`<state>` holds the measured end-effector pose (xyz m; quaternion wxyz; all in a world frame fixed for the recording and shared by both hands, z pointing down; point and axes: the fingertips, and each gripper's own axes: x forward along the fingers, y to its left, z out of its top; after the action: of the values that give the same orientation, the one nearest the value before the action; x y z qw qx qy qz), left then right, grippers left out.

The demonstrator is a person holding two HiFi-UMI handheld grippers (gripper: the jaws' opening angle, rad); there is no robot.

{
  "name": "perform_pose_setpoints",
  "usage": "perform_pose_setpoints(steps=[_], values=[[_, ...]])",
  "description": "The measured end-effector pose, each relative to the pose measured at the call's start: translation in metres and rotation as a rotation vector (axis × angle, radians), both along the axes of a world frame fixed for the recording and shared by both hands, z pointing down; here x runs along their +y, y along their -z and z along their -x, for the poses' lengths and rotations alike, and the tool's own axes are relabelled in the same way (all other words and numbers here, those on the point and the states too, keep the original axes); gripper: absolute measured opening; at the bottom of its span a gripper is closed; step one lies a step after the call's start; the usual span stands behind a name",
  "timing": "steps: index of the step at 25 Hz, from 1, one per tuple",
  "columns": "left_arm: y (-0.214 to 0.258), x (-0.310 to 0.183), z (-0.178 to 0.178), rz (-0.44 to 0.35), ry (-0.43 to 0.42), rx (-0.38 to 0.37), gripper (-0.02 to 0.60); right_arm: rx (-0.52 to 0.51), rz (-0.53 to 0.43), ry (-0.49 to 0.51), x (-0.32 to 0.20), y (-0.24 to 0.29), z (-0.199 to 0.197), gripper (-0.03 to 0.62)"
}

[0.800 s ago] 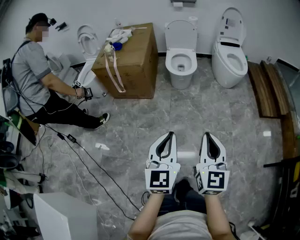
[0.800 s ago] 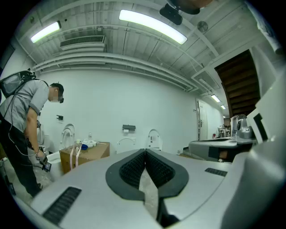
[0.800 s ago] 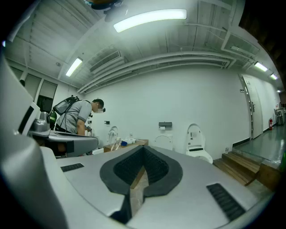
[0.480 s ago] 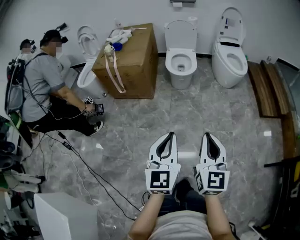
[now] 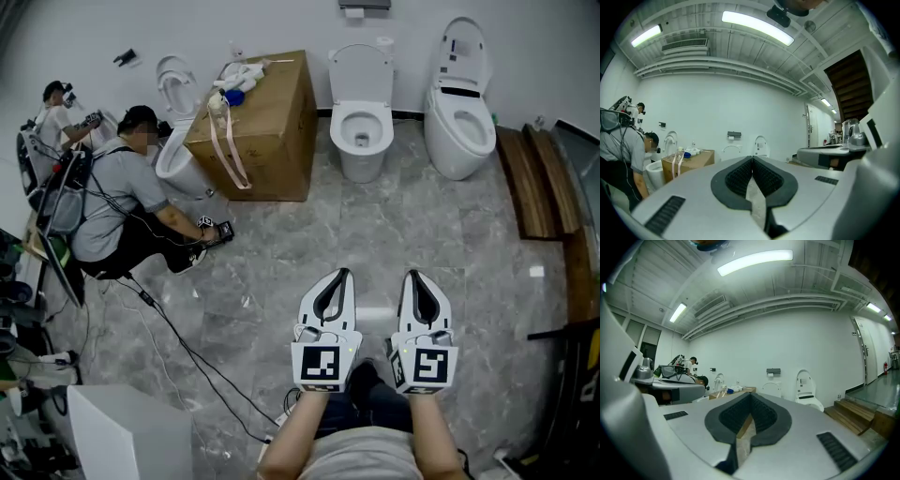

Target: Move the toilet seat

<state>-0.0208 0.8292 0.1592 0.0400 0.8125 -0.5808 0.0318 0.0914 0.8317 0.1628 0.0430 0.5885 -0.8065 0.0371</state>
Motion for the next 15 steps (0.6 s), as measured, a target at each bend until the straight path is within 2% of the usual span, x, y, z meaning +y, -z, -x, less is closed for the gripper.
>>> perform_pose_setpoints(steps=[8,15], values=[[-0.010,0.001,-0.020,0.015,0.031,-0.002,0.015,-0.014,0.023,0.009,0.000,-0.009,-0.027,0.015],[-0.014,-0.006,-0.022,0.023,0.032,-0.010,0.015,-0.027,0.030,0.022,-0.008,-0.016,-0.029,0.015]])
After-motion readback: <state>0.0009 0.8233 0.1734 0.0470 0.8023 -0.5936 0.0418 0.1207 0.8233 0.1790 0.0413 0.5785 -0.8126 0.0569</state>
